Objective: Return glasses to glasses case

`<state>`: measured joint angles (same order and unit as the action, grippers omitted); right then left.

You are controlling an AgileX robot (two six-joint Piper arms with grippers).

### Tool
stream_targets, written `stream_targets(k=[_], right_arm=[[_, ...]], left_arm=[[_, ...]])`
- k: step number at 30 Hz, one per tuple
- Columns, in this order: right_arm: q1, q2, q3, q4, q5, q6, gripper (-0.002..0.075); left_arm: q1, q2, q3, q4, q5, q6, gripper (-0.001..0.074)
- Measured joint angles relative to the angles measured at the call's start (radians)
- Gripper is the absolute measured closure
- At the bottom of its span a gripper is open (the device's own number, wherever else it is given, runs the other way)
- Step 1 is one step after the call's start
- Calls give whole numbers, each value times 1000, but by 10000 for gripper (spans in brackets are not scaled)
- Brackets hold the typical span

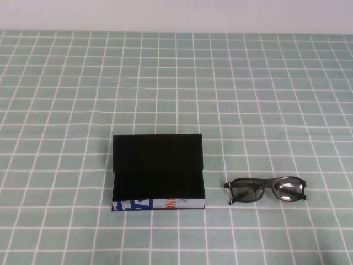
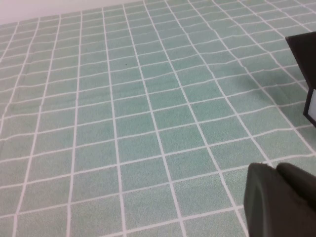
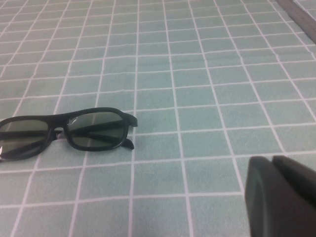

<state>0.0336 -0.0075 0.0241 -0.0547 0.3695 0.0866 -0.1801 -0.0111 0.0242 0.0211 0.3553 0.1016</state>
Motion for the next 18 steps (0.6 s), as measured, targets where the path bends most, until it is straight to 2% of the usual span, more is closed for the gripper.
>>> stream_targets(k=[18], right_arm=[[0,0,0,0,0,0,739]], left_arm=[[0,0,0,15,0,27,737]])
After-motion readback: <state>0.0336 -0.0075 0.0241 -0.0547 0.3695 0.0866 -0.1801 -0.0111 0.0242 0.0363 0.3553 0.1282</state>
